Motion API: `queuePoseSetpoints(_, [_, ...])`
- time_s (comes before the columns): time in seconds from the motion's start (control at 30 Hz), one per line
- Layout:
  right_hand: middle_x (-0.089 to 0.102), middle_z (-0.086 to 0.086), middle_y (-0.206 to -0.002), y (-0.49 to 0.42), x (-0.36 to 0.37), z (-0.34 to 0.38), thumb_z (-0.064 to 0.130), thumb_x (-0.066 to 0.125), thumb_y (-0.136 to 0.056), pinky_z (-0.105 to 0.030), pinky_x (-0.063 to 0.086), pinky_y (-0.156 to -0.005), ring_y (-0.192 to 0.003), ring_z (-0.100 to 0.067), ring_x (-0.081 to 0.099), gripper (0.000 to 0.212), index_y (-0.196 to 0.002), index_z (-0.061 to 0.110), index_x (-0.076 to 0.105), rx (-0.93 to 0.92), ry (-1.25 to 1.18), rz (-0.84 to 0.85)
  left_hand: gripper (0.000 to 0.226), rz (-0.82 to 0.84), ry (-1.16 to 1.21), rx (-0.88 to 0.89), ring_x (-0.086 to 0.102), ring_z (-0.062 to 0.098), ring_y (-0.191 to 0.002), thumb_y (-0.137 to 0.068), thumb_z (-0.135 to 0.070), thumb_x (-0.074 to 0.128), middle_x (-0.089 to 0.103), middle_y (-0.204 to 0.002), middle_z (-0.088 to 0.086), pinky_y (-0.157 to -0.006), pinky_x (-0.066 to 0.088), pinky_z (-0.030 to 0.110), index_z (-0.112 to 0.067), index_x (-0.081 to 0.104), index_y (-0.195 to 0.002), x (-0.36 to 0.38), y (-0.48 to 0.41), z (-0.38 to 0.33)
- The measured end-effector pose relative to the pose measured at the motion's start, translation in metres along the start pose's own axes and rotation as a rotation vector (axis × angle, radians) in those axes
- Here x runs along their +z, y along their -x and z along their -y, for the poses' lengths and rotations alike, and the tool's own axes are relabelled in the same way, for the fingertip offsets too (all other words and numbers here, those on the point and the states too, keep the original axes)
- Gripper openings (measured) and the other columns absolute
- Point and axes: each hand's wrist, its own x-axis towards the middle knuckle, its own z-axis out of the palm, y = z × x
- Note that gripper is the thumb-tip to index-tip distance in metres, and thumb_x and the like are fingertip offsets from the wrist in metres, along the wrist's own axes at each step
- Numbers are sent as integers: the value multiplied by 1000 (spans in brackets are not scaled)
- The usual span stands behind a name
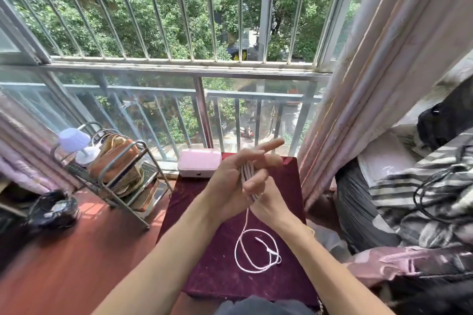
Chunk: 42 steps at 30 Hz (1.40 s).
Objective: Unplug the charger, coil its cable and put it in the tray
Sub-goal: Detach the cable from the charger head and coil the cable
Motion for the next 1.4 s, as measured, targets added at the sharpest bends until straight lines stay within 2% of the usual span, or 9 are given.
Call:
queuePoseSetpoints(0.2, [48,13,-54,30,9,5,26,50,-102,-22,31,-47,-46,-5,35,30,-76,40,46,-75,-137,25,51,-174,-78,57,67,13,-62,-98,-8,53,69,-126,18,-60,58,23,3,36,-144,-20,-4,-14])
queuePoseSetpoints(0.47, [67,13,-73,64,-42,23,45,55,-101,-38,54,-70,-69,-10,60,22,-98,27,68,-178,231,171,47,-233,-423,-36,71,35,-102,-100,-6,52,70,-116,21,-97,53,57,0,41,-145,-44,8,-22])
queuePoseSetpoints(0.7, [69,11,-82,59,-95,59,46,68,-97,-31,54,-67,-73,-10,64,20,-96,29,79,-254,271,283,42,-74,-655,-244,70,29,-95,-99,-15,60,68,-120,21,-78,57,33,-8,53,-140,-36,21,0])
queuePoseSetpoints(0.83, [65,21,-69,49,-115,59,50,78,-88,-20,41,-55,-62,-2,57,18,-82,33,75,-235,229,317,16,98,-687,-274,65,14,-55,-100,-10,54,73,-77,8,-55,53,26,-10,70,-100,-22,25,8])
queuePoseSetpoints(0.93, [62,10,-64,37,-122,52,56,84,-78,-22,43,-54,-58,-4,54,26,-82,32,74,-245,149,296,35,74,-691,-283,36,8,-37,-106,-28,44,55,-58,3,-41,26,25,-16,68,-83,-16,25,16])
queuePoseSetpoints(1.03, [47,-1,-59,20,-124,41,52,88,-77,-29,37,-54,-55,-5,41,28,-83,28,74,-248,-74,296,69,52,-474,-380,18,8,-36,-102,-65,21,33,-48,-1,-41,11,27,-16,66,-120,-13,26,23])
queuePoseSetpoints(1.1, [51,4,-60,10,-121,33,45,89,-79,-27,38,-56,-57,-9,44,28,-86,21,76,-244,-242,290,79,108,-346,-401,14,7,-35,-95,-73,22,23,-47,-4,-39,9,26,-8,65,-109,-10,29,24])
queuePoseSetpoints(1.3, [79,-10,-83,5,-93,12,18,74,-91,-21,54,-75,-80,-12,72,11,-96,13,82,-227,-661,219,46,152,-211,-274,17,7,-33,-103,-49,38,22,-47,-6,-35,19,18,-13,48,-78,2,38,18])
queuePoseSetpoints(1.4, [66,-41,-89,9,-71,8,21,65,-92,-41,47,-79,-85,-32,59,26,-106,2,77,-161,-787,109,40,152,-113,-205,17,7,-33,-105,-42,39,21,-46,-8,-37,18,21,-16,36,-75,5,37,14])
